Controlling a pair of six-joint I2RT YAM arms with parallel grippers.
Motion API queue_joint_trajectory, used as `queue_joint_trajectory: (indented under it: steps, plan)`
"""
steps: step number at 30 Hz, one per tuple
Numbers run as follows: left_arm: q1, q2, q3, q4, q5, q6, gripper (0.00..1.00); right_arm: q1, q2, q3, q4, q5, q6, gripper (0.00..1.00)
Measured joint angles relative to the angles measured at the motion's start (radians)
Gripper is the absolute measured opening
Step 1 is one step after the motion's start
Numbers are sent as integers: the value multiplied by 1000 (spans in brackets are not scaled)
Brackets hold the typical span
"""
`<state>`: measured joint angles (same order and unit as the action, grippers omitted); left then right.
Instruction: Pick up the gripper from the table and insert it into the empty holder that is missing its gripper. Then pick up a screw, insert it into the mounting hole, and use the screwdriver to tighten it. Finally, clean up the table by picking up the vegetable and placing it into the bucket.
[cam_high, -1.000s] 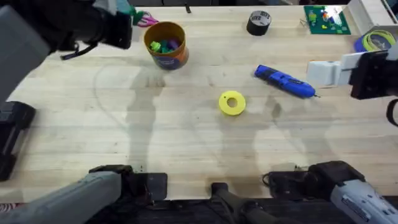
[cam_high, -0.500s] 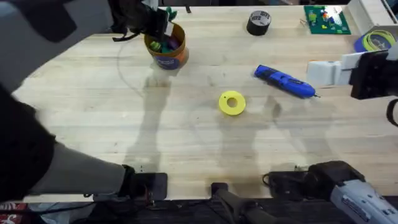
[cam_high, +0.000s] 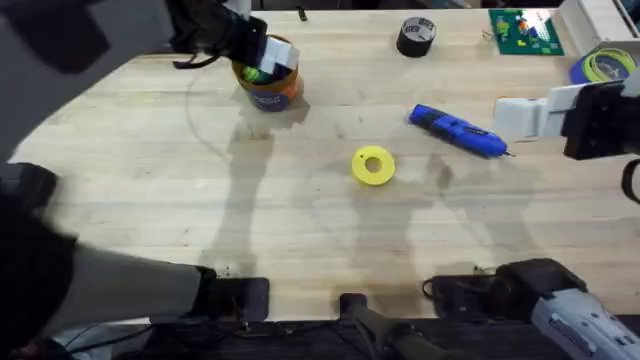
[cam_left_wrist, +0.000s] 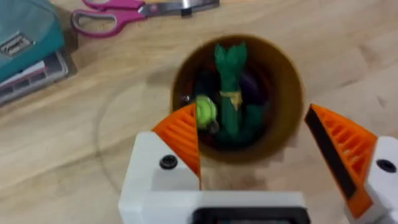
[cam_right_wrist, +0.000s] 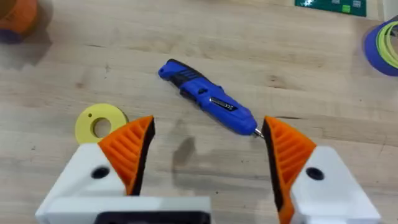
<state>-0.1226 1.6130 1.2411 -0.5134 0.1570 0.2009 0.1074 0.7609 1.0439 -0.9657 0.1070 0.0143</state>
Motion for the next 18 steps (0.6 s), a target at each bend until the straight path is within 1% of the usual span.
queue_joint_trajectory:
  steps: [4, 7, 12, 16, 18]
  plan:
    - [0, -120, 2, -152, -7, 0, 985, 0, 0, 0, 0, 0, 0, 997]
    - [0, -212, 5, -296, -26, 0, 985, 0, 0, 0, 0, 0, 0, 996]
    - [0, -312, 5, -514, -43, 0, 985, 0, 0, 0, 0, 0, 0, 996]
    - [0, -334, 5, -613, -49, 0, 985, 0, 0, 0, 0, 0, 0, 996]
    - [0, -333, 5, -631, -49, 0, 985, 0, 0, 0, 0, 0, 0, 997]
